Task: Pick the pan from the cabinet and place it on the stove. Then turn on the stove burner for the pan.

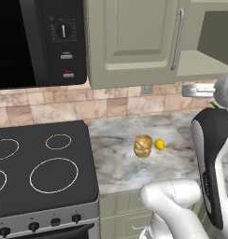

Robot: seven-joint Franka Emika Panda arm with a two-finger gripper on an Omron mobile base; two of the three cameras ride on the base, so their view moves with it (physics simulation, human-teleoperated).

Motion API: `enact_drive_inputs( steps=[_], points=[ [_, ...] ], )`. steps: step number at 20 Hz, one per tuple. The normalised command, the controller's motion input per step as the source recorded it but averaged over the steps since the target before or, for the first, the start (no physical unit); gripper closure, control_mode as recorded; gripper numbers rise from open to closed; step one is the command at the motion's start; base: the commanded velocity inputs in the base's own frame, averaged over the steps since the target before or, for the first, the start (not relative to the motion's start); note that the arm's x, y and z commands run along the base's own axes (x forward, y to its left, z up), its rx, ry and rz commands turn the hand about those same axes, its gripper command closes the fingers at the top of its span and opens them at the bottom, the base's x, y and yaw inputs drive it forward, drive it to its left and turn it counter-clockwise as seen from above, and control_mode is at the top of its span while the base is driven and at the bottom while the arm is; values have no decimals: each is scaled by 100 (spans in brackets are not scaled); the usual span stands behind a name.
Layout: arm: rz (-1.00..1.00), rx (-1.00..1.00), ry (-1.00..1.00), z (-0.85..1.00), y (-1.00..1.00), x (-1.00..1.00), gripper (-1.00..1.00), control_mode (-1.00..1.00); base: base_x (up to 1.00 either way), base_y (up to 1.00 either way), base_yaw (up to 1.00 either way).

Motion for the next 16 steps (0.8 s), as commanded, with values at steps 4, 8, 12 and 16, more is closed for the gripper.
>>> enact_drive_inputs(
  steps=[4,8,12,16],
  points=[
    [16,9,-29,24,11,39,-100,-100,0,0,0],
    [15,5,-28,33,7,36,-100,-100,0,0,0],
    [9,0,-25,30,0,35,-100,-100,0,0,0],
    [6,-3,-16,14,0,38,-100,-100,0,0,0]
  ],
)
